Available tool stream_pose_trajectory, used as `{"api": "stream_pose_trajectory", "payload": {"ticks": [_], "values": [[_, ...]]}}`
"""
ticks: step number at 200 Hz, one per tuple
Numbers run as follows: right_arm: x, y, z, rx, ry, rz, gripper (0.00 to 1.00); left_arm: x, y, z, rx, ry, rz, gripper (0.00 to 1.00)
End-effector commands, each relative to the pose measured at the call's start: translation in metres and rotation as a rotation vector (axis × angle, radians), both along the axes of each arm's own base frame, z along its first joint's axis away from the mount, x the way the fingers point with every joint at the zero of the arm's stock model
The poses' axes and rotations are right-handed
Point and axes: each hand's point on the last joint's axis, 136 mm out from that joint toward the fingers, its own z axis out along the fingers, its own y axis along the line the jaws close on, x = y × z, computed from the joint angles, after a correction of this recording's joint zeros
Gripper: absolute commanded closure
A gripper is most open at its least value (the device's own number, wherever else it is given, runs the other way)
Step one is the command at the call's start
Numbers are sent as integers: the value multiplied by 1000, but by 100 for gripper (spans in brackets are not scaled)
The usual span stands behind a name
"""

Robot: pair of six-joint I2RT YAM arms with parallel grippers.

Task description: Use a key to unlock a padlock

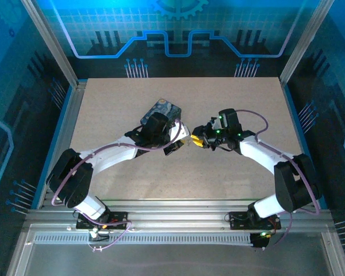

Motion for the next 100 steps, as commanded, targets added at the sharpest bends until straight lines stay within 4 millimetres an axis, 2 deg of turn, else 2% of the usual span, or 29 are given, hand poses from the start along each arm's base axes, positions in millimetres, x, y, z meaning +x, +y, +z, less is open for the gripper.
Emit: {"api": "stream_pose_trajectory", "payload": {"ticks": [1, 57, 100], "values": [[3, 13, 10, 29, -30, 37, 71, -8, 0, 6, -2, -14, -25, 100], [-1, 26, 11, 65, -21, 72, 73, -7, 0, 5, -3, -21, -24, 100], [-6, 30, 12, 70, -19, 91, 81, -6, 1, 4, 2, -31, -19, 100]]}}
